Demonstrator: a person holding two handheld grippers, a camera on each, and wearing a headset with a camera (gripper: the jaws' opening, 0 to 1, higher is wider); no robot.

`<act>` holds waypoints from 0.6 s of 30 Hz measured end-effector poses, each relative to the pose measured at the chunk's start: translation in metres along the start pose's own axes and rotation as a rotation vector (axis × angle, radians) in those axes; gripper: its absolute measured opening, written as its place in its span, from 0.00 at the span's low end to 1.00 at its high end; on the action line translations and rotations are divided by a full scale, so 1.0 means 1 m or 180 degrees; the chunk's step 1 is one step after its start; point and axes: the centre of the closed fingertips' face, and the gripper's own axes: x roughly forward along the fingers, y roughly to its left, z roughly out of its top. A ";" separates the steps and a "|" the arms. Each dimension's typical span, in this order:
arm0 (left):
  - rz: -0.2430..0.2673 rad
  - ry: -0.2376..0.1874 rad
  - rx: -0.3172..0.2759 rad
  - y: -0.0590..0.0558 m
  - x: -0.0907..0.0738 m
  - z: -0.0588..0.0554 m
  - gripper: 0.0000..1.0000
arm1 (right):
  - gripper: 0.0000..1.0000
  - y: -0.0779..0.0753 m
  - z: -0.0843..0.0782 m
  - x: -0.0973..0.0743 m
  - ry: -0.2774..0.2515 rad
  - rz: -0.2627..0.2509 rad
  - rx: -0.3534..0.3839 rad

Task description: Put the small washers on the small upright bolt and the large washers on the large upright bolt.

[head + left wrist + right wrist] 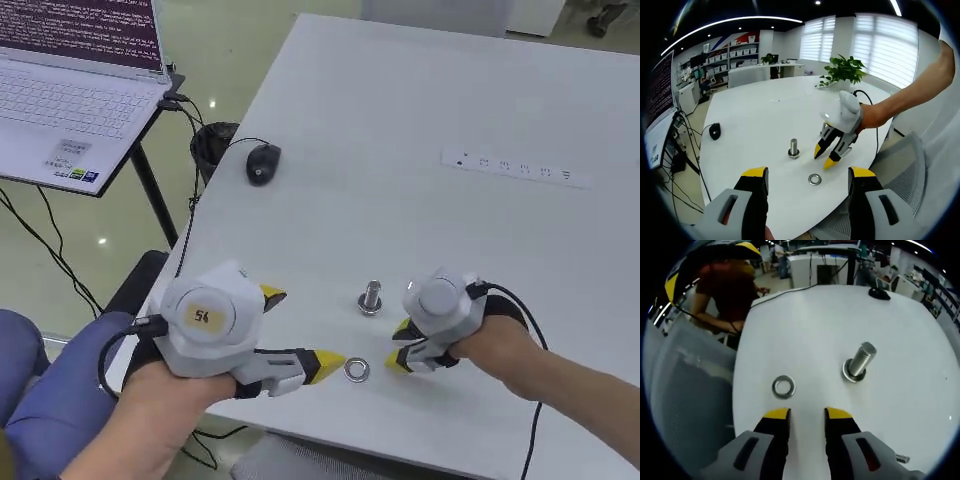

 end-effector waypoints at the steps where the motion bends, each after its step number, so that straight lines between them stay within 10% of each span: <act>1: 0.0001 0.0002 0.0000 0.000 0.000 -0.001 0.64 | 0.28 0.002 0.000 0.001 -0.0001 0.0012 -0.0013; 18: 0.0056 -0.0024 -0.0019 -0.001 -0.005 0.000 0.64 | 0.30 0.029 0.025 0.027 0.0145 0.0367 -0.1052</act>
